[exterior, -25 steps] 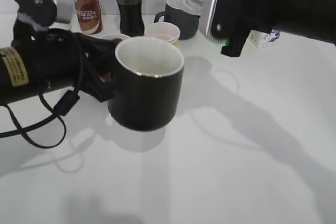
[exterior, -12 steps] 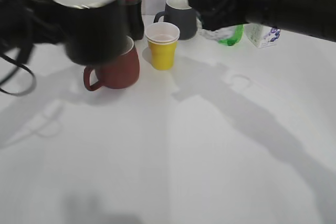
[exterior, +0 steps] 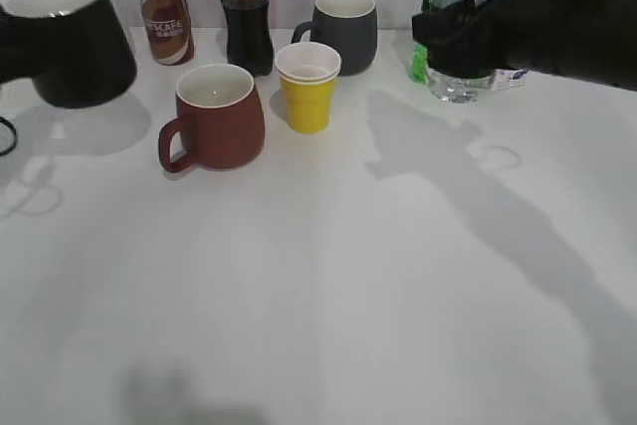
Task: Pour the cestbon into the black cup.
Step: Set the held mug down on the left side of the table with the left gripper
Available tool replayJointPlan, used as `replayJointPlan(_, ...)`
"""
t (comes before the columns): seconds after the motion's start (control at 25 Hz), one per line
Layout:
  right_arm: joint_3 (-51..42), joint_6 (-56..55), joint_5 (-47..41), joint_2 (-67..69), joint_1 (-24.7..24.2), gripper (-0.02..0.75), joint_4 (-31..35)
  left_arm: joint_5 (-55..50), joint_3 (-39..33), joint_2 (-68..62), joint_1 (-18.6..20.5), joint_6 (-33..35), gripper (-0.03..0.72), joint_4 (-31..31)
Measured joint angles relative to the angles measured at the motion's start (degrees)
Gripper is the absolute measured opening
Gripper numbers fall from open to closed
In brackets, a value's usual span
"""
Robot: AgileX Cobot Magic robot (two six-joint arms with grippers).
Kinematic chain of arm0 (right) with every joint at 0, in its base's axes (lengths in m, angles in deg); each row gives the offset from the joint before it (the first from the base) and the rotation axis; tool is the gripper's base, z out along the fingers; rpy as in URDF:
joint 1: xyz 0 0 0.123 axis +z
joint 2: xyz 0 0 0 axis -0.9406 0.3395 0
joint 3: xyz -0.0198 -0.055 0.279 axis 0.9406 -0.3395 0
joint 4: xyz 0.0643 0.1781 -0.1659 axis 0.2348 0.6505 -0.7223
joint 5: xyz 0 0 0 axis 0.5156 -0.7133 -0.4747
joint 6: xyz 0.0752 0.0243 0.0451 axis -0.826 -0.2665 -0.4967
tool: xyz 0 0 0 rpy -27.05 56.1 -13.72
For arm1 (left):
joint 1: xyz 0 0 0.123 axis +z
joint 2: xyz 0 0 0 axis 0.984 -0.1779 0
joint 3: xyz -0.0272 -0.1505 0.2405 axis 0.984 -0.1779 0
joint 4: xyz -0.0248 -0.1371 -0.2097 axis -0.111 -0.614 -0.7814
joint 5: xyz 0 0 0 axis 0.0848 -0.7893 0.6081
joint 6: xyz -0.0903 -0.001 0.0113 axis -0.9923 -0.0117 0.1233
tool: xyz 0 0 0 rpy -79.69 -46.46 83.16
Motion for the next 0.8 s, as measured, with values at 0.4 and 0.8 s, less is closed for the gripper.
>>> replayJointPlan(0.4, 0.0, -0.3, 0.0, 0.4, 0.0, 0.443, 0.8, 9.6, 4.6, -17.5, 0.0, 0.7, 0.032, 0.2)
replayJointPlan(0.8, 0.0, -0.4, 0.0, 0.4, 0.0, 0.443, 0.8, 12.5, 4.6, -21.0, 0.0, 5.6, 0.041, 1.0)
